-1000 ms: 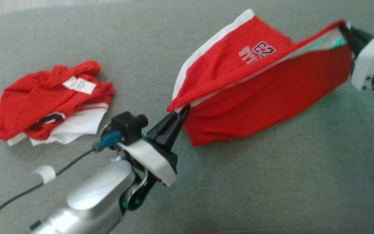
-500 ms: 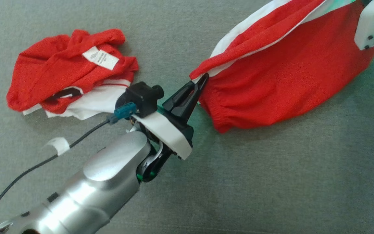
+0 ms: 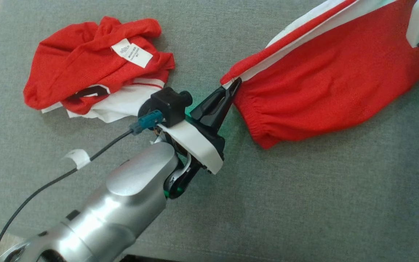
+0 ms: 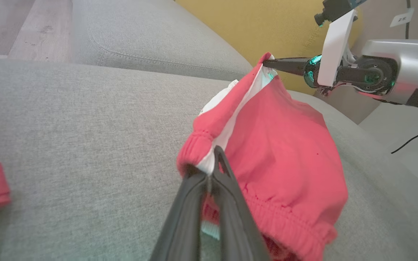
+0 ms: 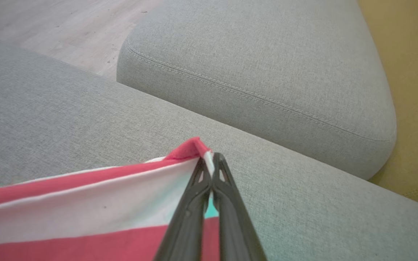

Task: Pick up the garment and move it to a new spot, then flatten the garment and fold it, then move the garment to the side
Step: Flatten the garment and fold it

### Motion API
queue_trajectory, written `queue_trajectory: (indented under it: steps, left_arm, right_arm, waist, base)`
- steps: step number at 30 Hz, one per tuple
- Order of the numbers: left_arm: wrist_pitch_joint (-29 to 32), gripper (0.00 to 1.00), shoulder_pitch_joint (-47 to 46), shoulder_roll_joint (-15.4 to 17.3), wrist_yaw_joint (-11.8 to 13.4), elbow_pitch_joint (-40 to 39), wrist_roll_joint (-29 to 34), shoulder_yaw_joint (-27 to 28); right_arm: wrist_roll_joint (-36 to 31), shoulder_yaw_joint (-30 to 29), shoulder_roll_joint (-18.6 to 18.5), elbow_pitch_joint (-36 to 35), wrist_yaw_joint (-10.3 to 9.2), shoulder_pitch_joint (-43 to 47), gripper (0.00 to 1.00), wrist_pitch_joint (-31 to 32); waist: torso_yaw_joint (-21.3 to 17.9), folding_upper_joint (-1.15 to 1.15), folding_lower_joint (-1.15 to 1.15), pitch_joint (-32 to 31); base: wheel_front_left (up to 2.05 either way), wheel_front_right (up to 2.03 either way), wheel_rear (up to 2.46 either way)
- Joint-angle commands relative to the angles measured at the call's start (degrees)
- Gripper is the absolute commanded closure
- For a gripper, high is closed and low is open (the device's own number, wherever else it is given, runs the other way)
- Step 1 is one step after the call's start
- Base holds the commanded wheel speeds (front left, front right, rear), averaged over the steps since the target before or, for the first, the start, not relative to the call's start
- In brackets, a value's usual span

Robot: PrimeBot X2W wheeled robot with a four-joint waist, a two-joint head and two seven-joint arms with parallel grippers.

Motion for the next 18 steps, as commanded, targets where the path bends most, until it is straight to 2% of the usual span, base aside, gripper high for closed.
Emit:
queue_trajectory:
  steps: [1, 2, 3, 4, 10, 18]
  left_arm:
    - [-0.6, 0.87, -2.3, 0.5, -0.1, -0.8, 0.5, 1.4]
    - [-0.6, 0.61, -2.4, 0.4, -0.1, -0.4, 0.5, 1.3]
    - [-0.7, 0.22, -2.4, 0.3, 0.1, 0.0, 0.5, 1.4]
    - [-0.8, 0.0, -2.5, 0.2, 0.4, 0.3, 0.5, 1.6]
    - [-1.5, 0.0, -1.8, 0.8, 1.0, 1.8, 0.2, 2.9]
    - [-2.4, 0.0, 2.2, 3.5, 3.3, 2.1, -0.7, 6.5]
  right_arm:
    - [0.1, -0.1, 0.6, -0.4, -0.04, -1.5, 0.0, -1.1]
    - [0.1, -0.1, 0.8, 0.2, -0.04, -1.8, 0.0, -1.6]
    - [0.2, -0.2, 1.0, 0.9, -0.04, -2.1, 0.0, -2.1]
    - [0.3, -0.2, 1.3, 1.5, -0.04, -2.4, 0.0, -2.4]
    - [0.5, -0.5, 2.8, 5.3, -0.04, -2.8, 0.0, -5.7]
    - [4.7, -4.1, 4.9, 8.3, -0.04, 0.9, 0.0, -14.2]
  waist:
    - [0.1, 0.0, 0.0, 0.1]
    - [0.2, 0.0, 0.0, 0.1]
    - [0.3, 0.0, 0.0, 0.0]
    - [0.3, 0.0, 0.0, 0.0]
    - [-0.3, 0.0, 0.0, -1.8]
    - [-2.3, 0.0, 0.0, -8.5]
  base:
    - [0.0, 0.0, 0.0]
    - [0.0, 0.0, 0.0]
    - [0.0, 0.0, 0.0]
    - [0.0, 0.0, 0.0]
    - [0.0, 0.0, 0.0]
    - [0.0, 0.0, 0.0]
